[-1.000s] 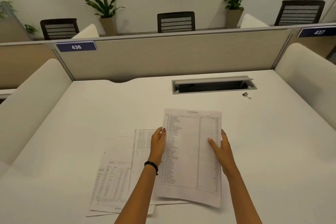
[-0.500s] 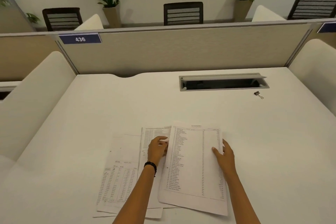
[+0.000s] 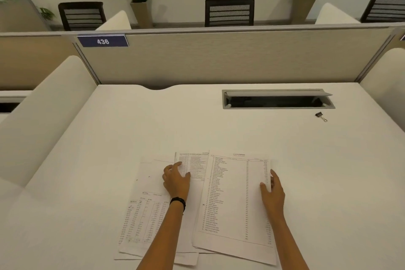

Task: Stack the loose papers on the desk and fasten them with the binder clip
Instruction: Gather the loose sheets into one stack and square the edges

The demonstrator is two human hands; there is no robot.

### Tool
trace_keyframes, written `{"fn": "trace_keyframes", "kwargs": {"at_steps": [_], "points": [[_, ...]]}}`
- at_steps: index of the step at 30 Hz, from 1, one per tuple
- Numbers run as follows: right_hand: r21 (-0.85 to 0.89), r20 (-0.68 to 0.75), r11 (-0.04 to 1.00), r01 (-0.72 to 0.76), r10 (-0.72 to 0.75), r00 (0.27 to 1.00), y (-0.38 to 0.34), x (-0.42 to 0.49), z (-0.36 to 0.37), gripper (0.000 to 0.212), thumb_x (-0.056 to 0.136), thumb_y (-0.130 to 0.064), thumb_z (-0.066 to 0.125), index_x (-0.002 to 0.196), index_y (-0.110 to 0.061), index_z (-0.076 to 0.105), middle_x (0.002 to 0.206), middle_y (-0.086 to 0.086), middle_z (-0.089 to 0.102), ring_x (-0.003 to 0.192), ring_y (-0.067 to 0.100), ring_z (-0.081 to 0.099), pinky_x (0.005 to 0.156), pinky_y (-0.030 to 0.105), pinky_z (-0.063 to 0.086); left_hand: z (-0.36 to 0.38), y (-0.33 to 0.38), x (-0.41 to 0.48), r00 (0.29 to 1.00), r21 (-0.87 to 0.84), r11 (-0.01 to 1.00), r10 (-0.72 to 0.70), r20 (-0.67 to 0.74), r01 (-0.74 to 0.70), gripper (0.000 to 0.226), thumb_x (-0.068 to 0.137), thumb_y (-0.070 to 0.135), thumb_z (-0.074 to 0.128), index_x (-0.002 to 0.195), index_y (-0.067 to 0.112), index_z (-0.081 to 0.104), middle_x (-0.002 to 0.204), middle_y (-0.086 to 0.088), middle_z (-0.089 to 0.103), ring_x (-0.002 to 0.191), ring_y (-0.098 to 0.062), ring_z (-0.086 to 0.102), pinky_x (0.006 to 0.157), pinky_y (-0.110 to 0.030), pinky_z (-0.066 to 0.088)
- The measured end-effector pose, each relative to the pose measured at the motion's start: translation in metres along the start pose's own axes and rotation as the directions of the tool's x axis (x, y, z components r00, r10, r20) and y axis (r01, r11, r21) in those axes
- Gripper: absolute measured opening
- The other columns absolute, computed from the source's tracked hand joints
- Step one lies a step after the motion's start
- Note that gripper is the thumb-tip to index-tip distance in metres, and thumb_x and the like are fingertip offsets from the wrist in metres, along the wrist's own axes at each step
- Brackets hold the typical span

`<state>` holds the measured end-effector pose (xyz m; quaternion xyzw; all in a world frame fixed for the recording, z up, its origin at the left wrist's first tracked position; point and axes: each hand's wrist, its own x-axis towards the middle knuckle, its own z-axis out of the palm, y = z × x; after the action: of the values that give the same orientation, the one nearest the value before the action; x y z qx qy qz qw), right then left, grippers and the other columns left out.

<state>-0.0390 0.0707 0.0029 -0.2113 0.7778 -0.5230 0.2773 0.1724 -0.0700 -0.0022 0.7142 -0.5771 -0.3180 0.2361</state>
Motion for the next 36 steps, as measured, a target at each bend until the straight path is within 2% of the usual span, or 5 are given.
{"fn": "trace_keyframes", "kwargs": {"at_steps": [11, 20, 29, 32, 36], "points": [[-0.068, 0.041, 0.994, 0.088, -0.085, 0.995, 0.009, -0.015, 0.028, 0.056, 0.086, 0.011, 0.047, 0.138, -0.002, 0.034, 0.141, 0.016, 0.042, 0.130, 0.029, 0.040, 0.103, 0.028, 0.030, -0.004, -0.003, 0.000, 0.993, -0.415, 0.907, -0.018, 0.119, 0.067, 0.034, 0.085, 0.000, 0.059, 0.118, 0.008, 0.054, 0.113, -0.017, 0.060, 0.095, -0.024, 0.057, 0.083, -0.035, 0.049], [0.006, 0.011, 0.998, 0.059, -0.059, 0.998, 0.006, -0.022, 0.045, 0.053, 0.086, 0.012, 0.045, 0.136, -0.003, 0.038, 0.139, 0.013, 0.046, 0.129, 0.026, 0.042, 0.102, 0.026, 0.032, -0.008, -0.005, -0.011, 0.971, -0.438, 0.895, 0.020, 0.238, 0.089, 0.046, 0.092, 0.019, 0.053, 0.133, 0.022, 0.034, 0.118, -0.005, 0.054, 0.101, -0.025, 0.058, 0.088, -0.040, 0.052], [0.029, 0.163, 0.997, 0.077, -0.081, 0.983, 0.001, -0.029, 0.045, 0.054, 0.090, 0.003, 0.047, 0.139, -0.013, 0.033, 0.143, 0.005, 0.039, 0.133, 0.021, 0.037, 0.111, 0.037, 0.031, -0.018, 0.006, -0.016, 0.945, -0.481, 0.877, 0.146, 0.292, 0.013, 0.037, 0.090, 0.013, 0.056, 0.125, 0.017, 0.046, 0.124, -0.005, 0.056, 0.106, -0.017, 0.054, 0.088, -0.029, 0.049], [0.082, 0.158, 0.996, 0.034, -0.047, 0.986, -0.006, -0.029, 0.041, 0.055, 0.090, 0.001, 0.047, 0.140, -0.015, 0.031, 0.144, 0.006, 0.039, 0.132, 0.022, 0.038, 0.108, 0.034, 0.033, -0.024, 0.016, -0.017, 0.935, -0.488, 0.872, 0.199, 0.294, -0.032, 0.037, 0.090, 0.020, 0.057, 0.125, 0.023, 0.045, 0.126, -0.004, 0.055, 0.113, -0.021, 0.053, 0.095, -0.039, 0.050], [0.173, 0.140, 0.984, -0.047, 0.023, 0.990, -0.017, -0.028, 0.034, 0.057, 0.091, -0.004, 0.050, 0.142, -0.019, 0.028, 0.141, 0.008, 0.041, 0.122, 0.021, 0.045, 0.098, 0.035, 0.039, -0.034, 0.035, -0.020, 0.922, -0.525, 0.847, 0.270, 0.278, -0.089, 0.032, 0.091, 0.019, 0.055, 0.120, 0.027, 0.044, 0.114, 0.000, 0.060, 0.095, -0.008, 0.060, 0.065, -0.013, 0.054]]}}
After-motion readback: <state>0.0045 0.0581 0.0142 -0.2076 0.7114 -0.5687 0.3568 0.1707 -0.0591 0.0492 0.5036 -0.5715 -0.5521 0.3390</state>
